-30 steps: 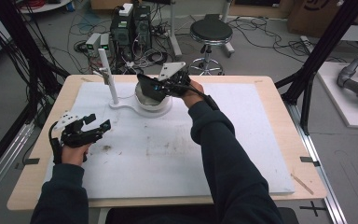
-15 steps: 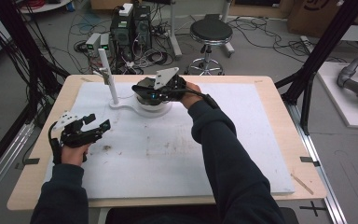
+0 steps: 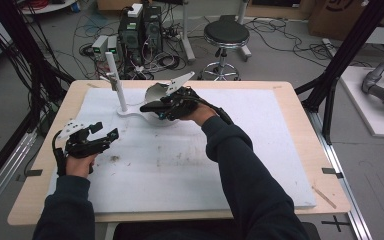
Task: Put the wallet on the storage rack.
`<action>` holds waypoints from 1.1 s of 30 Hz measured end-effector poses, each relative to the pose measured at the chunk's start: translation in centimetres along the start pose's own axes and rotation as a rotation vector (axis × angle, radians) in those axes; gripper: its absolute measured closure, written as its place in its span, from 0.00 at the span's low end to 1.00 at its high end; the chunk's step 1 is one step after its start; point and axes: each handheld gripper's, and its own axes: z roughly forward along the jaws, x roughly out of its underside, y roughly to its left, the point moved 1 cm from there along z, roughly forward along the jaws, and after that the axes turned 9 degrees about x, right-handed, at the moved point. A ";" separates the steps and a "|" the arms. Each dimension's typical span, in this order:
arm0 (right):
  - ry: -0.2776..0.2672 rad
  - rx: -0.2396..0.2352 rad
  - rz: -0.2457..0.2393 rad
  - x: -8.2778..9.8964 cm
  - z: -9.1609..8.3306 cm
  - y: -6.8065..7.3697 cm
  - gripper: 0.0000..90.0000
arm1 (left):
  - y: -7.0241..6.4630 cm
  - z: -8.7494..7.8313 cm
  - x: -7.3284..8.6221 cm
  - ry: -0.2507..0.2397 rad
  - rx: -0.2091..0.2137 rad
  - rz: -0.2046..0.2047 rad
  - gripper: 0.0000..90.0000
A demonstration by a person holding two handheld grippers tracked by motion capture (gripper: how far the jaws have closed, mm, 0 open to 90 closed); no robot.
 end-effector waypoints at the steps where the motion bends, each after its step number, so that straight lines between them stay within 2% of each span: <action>1: -0.002 0.000 0.004 0.0 0.0 0.0 0.45 | 0.0 0.0 0.0 -0.002 0.001 -0.002 0.27; 5: 0.014 -0.030 0.055 0.2 0.3 -0.1 0.41 | 0.0 -0.1 0.0 -0.004 -0.001 0.000 0.27; 10: 0.008 -0.041 0.084 0.4 0.3 -0.4 0.39 | 0.0 0.0 0.0 -0.005 0.001 -0.001 0.27; 24: 0.010 -0.014 0.091 0.7 0.2 -0.4 0.37 | 0.0 0.0 0.0 0.000 0.001 -0.001 0.27; 26: 0.011 -0.020 0.108 0.9 0.2 -0.3 0.37 | 0.0 0.0 0.0 0.004 0.001 0.004 0.27; 29: 0.005 -0.018 0.103 0.9 0.1 -0.3 0.36 | 0.0 0.0 0.1 0.006 0.002 0.003 0.27; 33: -0.002 -0.038 0.122 1.0 -0.3 -0.2 0.36 | 0.0 0.1 0.1 0.007 0.002 0.002 0.27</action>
